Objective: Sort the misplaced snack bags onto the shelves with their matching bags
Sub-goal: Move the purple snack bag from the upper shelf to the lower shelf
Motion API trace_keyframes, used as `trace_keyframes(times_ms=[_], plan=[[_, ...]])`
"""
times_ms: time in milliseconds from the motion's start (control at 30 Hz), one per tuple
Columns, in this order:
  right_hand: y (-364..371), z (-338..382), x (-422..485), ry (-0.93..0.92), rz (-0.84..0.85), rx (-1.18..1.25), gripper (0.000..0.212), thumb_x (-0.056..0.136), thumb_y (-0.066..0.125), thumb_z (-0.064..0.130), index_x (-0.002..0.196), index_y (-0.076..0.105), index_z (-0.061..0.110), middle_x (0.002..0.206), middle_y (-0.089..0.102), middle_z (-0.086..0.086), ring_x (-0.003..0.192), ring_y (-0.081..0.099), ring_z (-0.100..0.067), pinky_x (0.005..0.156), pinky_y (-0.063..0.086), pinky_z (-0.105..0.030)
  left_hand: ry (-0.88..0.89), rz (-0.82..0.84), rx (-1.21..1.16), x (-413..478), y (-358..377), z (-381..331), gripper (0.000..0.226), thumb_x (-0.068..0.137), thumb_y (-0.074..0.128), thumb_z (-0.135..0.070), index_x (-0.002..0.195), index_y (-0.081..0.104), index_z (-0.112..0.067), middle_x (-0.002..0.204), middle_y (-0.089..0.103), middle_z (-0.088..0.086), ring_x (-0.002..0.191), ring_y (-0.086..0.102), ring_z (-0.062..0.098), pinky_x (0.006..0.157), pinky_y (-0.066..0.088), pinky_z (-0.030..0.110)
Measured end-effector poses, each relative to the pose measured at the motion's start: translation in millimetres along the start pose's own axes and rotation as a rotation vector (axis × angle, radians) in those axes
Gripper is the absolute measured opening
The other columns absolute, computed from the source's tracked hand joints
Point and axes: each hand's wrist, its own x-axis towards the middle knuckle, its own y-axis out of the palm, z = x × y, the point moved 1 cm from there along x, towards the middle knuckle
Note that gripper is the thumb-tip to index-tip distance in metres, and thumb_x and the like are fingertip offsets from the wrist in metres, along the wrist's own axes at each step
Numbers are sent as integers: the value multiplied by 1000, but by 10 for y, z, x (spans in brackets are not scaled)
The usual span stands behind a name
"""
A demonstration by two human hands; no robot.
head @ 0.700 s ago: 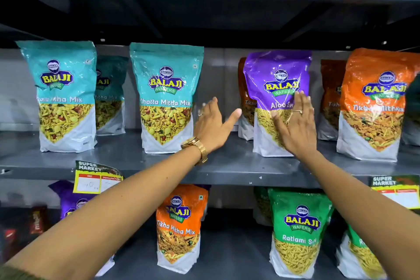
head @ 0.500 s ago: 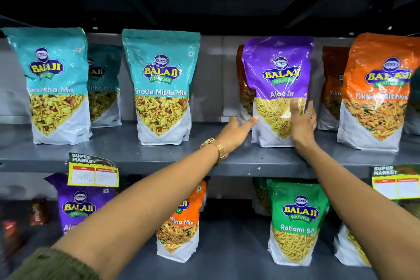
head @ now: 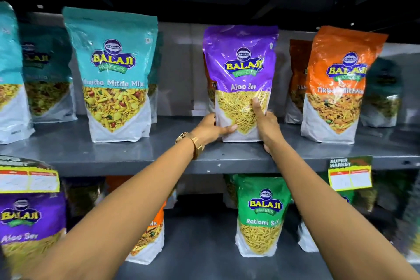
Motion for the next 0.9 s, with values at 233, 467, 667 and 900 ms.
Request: trace_keyframes(times_ms=[233,467,667,900], plan=[[-155,27,-475,-140,276,-101,72,74,53,77,128,58,31,127,67,7,113,61,-9,105,42,-34,1,36,59,-542,-187,-79,54,84,71,-15,133,50,-10,135,60,2,123,57,16,110,41,32],[-93,216,-1191,-326,364,91,52,83,69,45,130,55,30,125,69,14,116,63,0,107,46,-35,75,-70,29,-1331,-383,-230,55,85,69,-19,136,48,-21,134,62,-6,124,56,8,111,41,31],[-83,171,-1741,-369,393,152,54,79,72,42,128,56,27,123,71,11,114,65,-4,103,49,-38,105,-153,-43,-2001,-355,-185,57,84,67,-7,135,48,-21,132,64,-6,118,61,5,96,50,18],[-13,-242,-2220,-224,456,163,62,69,75,45,124,57,23,119,72,11,112,67,-6,102,50,-41,46,-181,46,-2538,-366,176,52,77,73,-13,123,55,-29,122,69,-12,115,63,4,95,49,20]])
